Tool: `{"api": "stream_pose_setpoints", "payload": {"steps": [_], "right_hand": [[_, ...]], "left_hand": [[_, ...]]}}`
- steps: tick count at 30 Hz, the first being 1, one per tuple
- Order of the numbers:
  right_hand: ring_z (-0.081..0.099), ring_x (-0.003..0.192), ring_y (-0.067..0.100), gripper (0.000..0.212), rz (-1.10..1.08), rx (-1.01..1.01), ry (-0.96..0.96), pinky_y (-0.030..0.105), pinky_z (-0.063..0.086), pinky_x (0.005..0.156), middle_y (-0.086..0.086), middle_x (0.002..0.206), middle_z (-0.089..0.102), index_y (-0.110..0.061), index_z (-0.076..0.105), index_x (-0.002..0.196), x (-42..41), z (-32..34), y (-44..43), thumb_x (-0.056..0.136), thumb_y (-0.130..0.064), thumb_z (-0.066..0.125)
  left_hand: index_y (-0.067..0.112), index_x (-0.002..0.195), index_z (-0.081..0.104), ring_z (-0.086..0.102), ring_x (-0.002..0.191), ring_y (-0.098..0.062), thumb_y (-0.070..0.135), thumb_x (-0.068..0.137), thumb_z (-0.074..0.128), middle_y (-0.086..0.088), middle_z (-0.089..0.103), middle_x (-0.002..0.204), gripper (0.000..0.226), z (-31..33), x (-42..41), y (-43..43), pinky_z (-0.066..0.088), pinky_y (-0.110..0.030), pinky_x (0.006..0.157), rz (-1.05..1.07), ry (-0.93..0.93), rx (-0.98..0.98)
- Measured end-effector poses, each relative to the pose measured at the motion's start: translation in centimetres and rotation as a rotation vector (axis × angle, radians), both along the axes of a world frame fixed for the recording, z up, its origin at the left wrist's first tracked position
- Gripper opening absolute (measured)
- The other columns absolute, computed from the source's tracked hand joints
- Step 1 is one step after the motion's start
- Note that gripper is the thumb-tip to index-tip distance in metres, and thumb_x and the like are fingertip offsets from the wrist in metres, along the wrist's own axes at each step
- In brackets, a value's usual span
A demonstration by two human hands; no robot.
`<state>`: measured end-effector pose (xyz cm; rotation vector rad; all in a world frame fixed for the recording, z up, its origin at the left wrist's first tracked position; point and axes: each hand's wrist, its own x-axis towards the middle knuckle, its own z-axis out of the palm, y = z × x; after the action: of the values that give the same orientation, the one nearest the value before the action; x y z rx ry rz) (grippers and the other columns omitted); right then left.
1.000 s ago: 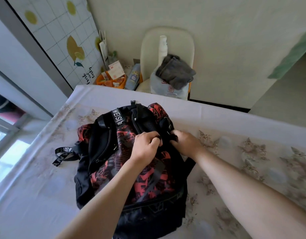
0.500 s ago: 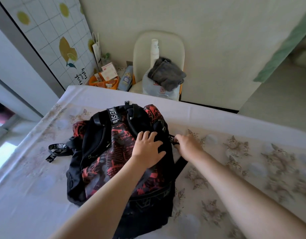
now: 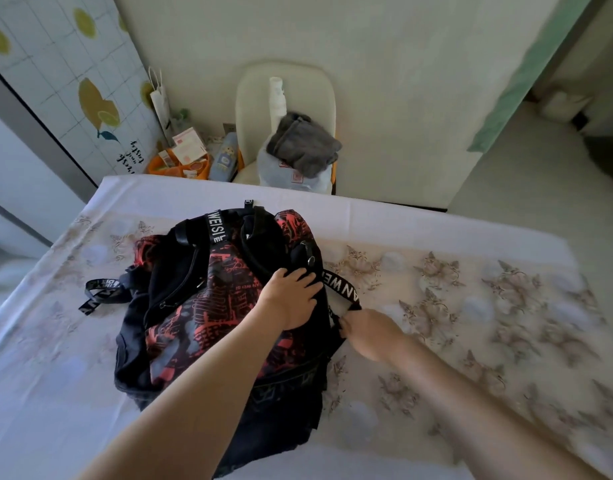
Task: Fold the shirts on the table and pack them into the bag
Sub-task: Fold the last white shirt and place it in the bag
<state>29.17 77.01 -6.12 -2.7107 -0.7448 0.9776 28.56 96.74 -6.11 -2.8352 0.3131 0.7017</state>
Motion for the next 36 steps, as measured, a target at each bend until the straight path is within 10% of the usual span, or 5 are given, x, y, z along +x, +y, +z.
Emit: {"api": "stream_pose_setpoints", "payload": {"steps": [12, 19, 28, 32, 36], "right_hand": [[0.052, 0.056, 0.008, 0.043, -0.084, 0.256, 0.146, 0.030, 0.045, 0.063, -0.007, 0.061, 0.056, -0.022, 0.053, 0.064, -8.0, 4.1, -1.1, 0.103, -0.030, 0.036], [0.062, 0.062, 0.018, 0.039, -0.242, 0.404, -0.034, 0.037, 0.052, 0.067, -0.001, 0.063, 0.064, -0.014, 0.062, 0.064, -11.4, 3.1, -2.0, 0.096, -0.032, 0.047], [0.067, 0.089, 0.007, 0.027, -0.188, 0.563, 0.100, 0.031, 0.055, 0.082, -0.012, 0.092, 0.073, -0.027, 0.075, 0.093, -14.8, 3.9, -3.5, 0.083, -0.020, 0.050], [0.057, 0.097, 0.009, 0.052, -0.047, 0.611, -0.299, 0.017, 0.046, 0.078, -0.008, 0.118, 0.058, -0.021, 0.067, 0.117, -12.6, 1.8, -2.6, 0.076, 0.006, 0.053], [0.063, 0.099, 0.019, 0.029, 0.165, 0.526, -0.438, 0.040, 0.045, 0.088, -0.005, 0.111, 0.065, -0.023, 0.072, 0.106, -11.1, 0.2, -0.9, 0.081, -0.009, 0.070]], "left_hand": [[0.030, 0.110, 0.065, 0.054, 0.105, -0.012, 0.030, 0.096, 0.052, 0.013, 0.064, 0.109, 0.019, 3.7, -8.1, -2.9, 0.045, -0.031, 0.090, 0.269, -0.524, -0.644], [0.016, 0.076, 0.065, 0.063, 0.051, -0.020, 0.040, 0.098, 0.045, 0.003, 0.070, 0.062, 0.038, 7.2, -18.7, -7.3, 0.055, -0.036, 0.063, 0.921, -0.209, -0.873], [0.009, 0.089, 0.072, 0.069, 0.059, -0.024, 0.028, 0.099, 0.051, -0.009, 0.074, 0.072, 0.031, 5.6, -19.7, -8.9, 0.061, -0.041, 0.065, 1.255, -0.064, -1.049], [0.004, 0.141, 0.044, 0.051, 0.124, -0.027, 0.015, 0.104, 0.036, -0.012, 0.052, 0.139, 0.039, 3.7, -20.0, -8.3, 0.044, -0.038, 0.104, 0.983, -0.115, -0.829], [0.005, 0.150, 0.030, 0.033, 0.138, -0.028, 0.017, 0.106, 0.031, -0.009, 0.036, 0.152, 0.045, 4.6, -21.7, -5.3, 0.030, -0.035, 0.113, 0.676, -0.044, -0.503]]}}
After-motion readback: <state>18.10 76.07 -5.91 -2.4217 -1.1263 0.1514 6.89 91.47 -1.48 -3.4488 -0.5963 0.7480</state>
